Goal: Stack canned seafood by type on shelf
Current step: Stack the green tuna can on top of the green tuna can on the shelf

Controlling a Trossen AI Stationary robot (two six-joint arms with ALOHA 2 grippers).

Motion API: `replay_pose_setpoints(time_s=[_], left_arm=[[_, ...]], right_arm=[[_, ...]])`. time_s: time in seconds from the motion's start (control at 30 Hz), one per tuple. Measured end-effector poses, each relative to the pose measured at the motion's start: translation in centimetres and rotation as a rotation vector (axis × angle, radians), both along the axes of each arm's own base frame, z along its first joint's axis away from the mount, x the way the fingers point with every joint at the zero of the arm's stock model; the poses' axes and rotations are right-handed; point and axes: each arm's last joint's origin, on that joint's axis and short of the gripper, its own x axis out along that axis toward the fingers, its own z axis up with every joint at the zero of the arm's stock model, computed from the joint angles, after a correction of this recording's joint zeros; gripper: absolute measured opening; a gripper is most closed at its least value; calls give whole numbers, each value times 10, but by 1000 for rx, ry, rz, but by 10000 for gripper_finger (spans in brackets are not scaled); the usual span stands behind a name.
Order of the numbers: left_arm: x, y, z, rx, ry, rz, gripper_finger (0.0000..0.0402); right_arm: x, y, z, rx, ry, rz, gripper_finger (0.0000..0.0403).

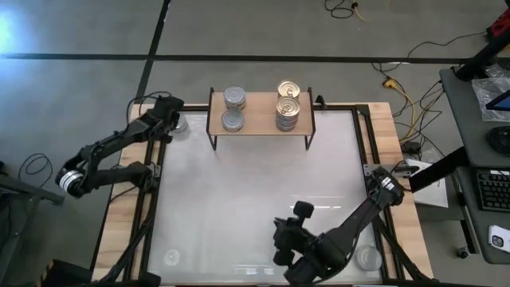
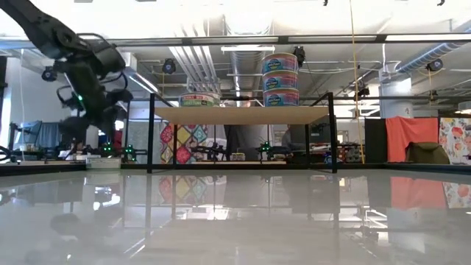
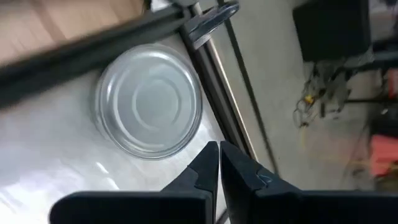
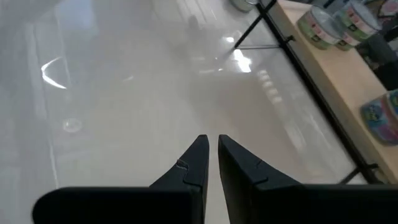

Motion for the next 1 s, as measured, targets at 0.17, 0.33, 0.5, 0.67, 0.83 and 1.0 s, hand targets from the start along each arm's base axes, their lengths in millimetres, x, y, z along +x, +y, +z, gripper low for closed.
replay_pose_setpoints(time_s=[0.17,0.33,0.5,0.67,0.83,1.0], left_arm=[[2,4,-20,20,-97,123,0],[1,8,-31,30,-35,204,0],[5,15,-39,1,-43,232,0],[10,23,-45,-45,-41,265,0],[14,27,-49,-106,-90,251,0],[16,24,-49,-146,-158,239,0]], right_arm=[[-2,-11,9,-12,13,-15,29],[-4,-16,13,-30,33,-13,29],[-1,-21,14,-72,2,-35,29],[0,-23,9,-82,16,-40,29],[-2,-20,6,-69,27,-37,29],[-7,-14,5,-46,44,-20,29]])
